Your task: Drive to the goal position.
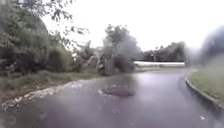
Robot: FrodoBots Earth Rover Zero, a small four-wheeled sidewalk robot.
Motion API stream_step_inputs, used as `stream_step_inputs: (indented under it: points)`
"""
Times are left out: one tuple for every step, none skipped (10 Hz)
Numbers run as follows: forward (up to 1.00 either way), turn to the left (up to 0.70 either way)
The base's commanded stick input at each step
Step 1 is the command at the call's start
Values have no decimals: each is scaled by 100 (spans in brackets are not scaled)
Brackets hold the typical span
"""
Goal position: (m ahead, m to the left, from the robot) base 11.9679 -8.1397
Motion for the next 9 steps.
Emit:
stream_step_inputs:
  points:
    - [70,-14]
    - [70,-14]
    - [70,-14]
    - [70,-14]
    - [70,-14]
    - [70,-14]
    - [70,-14]
    - [70,-14]
    - [70,-14]
